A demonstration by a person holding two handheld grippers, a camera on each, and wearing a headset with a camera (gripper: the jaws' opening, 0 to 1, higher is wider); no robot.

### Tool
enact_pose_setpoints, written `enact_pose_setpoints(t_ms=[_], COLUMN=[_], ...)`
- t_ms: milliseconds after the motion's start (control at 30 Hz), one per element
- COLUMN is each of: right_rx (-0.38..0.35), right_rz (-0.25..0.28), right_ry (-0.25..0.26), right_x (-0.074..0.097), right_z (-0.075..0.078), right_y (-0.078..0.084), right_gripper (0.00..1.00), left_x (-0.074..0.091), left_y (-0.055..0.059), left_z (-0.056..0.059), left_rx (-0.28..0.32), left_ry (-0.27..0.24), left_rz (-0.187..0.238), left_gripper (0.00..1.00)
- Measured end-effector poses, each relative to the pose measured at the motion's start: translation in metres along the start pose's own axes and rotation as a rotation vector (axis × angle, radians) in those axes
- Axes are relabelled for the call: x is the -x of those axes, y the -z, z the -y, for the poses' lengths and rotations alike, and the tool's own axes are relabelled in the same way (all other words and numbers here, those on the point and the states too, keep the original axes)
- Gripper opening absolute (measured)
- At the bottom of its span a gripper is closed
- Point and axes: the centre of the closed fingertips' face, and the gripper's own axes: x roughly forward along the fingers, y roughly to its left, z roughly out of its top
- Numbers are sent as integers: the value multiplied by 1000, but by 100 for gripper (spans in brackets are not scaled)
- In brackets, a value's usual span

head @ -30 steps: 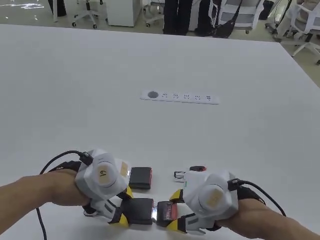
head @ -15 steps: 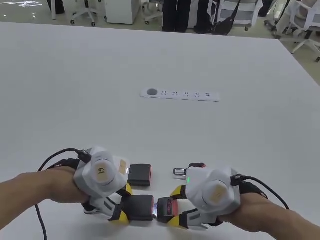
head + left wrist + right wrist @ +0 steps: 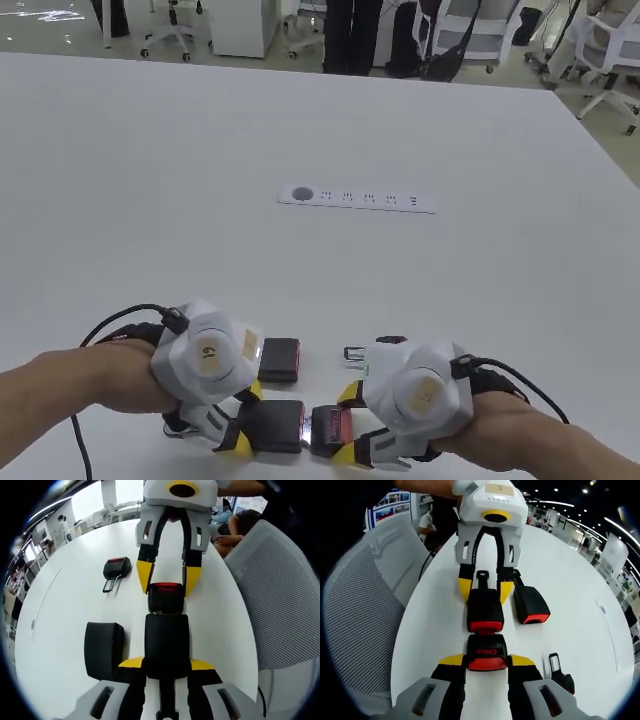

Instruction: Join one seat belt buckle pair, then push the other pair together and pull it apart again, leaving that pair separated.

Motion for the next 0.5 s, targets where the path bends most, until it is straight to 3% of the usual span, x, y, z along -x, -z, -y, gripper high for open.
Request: enact_pose_setpoints(t_ms=[100,267,500], right_rx=[-11,32,39], right_rz=[5,-14,-17], right_ry=[-5,-2,-7], right_x=[2,0,0], right_z=[0,1,0], right_y=[1,2,0], right_gripper=[30,31,34], left_x=[0,-1,-1], left_y=[0,1,1], left_z=[0,-2,-10], left_rx=[0,-29,-7], left_ry=[4,-3,-26], left_rz=[-4,-12,-22], left_gripper=[33,33,41])
